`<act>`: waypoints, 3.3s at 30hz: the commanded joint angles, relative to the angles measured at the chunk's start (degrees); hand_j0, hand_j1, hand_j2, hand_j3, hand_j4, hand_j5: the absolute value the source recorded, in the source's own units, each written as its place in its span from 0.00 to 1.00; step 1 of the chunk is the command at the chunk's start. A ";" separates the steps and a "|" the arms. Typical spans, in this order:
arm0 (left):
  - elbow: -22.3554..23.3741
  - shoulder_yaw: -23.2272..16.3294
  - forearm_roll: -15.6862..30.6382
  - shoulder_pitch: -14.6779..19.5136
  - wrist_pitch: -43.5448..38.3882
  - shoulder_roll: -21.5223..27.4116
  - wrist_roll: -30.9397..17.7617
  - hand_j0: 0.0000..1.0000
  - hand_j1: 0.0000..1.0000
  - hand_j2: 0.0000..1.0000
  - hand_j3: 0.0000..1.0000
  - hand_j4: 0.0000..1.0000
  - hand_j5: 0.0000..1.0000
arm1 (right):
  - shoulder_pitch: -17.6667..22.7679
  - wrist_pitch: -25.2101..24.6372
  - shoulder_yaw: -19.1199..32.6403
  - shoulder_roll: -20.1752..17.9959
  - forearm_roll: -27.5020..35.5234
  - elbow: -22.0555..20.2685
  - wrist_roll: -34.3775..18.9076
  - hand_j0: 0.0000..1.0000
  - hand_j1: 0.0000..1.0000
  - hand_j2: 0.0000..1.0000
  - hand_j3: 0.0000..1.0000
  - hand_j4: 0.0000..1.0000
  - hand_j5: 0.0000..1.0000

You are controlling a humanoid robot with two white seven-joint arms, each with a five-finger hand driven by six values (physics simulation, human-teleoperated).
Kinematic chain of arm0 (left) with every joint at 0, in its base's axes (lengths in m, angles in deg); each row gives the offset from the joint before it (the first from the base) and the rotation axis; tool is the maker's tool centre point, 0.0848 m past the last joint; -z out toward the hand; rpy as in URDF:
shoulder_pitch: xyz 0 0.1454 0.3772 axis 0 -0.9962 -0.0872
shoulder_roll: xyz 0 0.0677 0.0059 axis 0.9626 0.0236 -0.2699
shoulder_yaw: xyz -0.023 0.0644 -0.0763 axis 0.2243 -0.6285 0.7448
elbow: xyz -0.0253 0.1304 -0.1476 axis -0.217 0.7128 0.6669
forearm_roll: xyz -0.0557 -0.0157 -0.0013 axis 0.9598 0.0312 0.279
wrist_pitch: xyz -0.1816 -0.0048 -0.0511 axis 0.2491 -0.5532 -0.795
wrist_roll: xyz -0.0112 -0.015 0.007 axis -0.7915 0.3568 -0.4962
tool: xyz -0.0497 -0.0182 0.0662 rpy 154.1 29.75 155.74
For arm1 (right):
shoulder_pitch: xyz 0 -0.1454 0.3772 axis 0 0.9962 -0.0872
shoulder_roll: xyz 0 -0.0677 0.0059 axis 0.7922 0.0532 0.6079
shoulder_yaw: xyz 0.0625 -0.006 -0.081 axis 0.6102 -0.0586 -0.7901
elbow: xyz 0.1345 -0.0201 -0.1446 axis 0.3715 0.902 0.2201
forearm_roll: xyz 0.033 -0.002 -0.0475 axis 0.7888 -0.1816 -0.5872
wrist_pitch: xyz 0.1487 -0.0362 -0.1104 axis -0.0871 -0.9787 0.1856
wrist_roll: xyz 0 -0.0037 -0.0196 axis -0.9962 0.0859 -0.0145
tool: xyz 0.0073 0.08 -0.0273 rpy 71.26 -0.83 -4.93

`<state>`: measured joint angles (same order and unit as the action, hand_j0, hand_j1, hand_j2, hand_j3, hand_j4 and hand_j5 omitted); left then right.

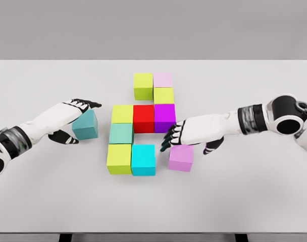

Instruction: Assemble the squares on the desktop into the number 2

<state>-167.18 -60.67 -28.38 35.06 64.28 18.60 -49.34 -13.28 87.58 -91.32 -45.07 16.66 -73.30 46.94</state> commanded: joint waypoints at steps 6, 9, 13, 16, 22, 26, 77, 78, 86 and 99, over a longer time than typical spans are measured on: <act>0.25 -0.03 -0.83 0.62 -1.17 -0.97 -0.03 1.00 1.00 1.00 1.00 1.00 1.00 | 0.09 -0.13 4.26 -4.58 0.51 -0.59 0.02 1.00 1.00 1.00 1.00 1.00 1.00; 0.43 -0.99 -0.92 0.62 -2.75 -1.41 -0.03 1.00 1.00 1.00 1.00 1.00 1.00 | 0.61 -0.13 6.90 -6.07 0.68 -0.41 0.02 1.00 1.00 1.00 1.00 1.00 1.00; 0.78 -1.26 -1.00 0.62 -3.19 -1.50 -0.03 1.00 1.00 1.00 1.00 1.00 1.00 | 1.05 -0.13 7.43 -5.46 0.95 3.89 0.02 1.00 1.00 1.00 1.00 1.00 1.00; 0.96 -1.26 -1.00 0.61 -3.19 -1.59 -0.03 0.95 0.95 0.95 0.95 0.95 0.95 | 1.93 -0.13 7.25 -4.14 0.95 7.85 0.02 1.00 1.00 1.00 1.00 1.00 1.00; 1.31 -1.43 -1.00 0.44 -5.65 -2.38 -0.03 0.86 0.86 0.86 0.86 0.86 0.86 | 3.87 -0.13 6.81 -2.82 0.95 9.61 0.02 1.00 1.00 1.00 1.00 1.00 1.00; 1.48 -2.40 -0.74 0.53 -6.88 -2.47 -0.03 0.82 0.82 0.82 0.82 0.82 0.82 | 3.96 -0.13 6.72 -2.12 0.77 9.61 0.02 1.00 1.00 1.00 1.00 1.00 1.00; 16.25 -9.43 0.93 19.51 -6.71 -13.19 -1.34 0.48 0.48 0.48 0.48 0.48 0.48 | 3.43 -0.13 3.03 -0.27 0.51 7.76 0.02 1.00 1.00 1.00 1.00 1.00 1.00; 17.21 -9.43 0.75 19.60 -6.71 -14.15 -1.35 0.48 0.48 0.48 0.48 0.48 0.48 | 3.43 -0.13 3.03 -0.27 0.51 7.85 0.02 1.00 1.00 1.00 1.00 1.00 1.00; 19.94 -9.96 -1.09 21.53 -6.71 -17.15 -1.26 0.48 0.48 0.48 0.48 0.48 0.48 | 1.41 -0.13 3.30 -3.26 0.51 9.08 0.02 1.00 1.00 1.00 1.00 1.00 1.00; 28.11 -10.31 -4.52 24.61 -6.71 -23.91 -1.17 0.49 0.49 0.49 0.49 0.49 0.49 | -9.31 -0.13 -11.11 -13.19 1.74 7.85 0.02 0.43 0.43 0.43 0.43 0.43 0.43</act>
<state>-140.33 -70.99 -32.28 59.75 57.54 -4.29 -50.56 -23.81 87.50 -98.40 -57.37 18.07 -65.36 46.96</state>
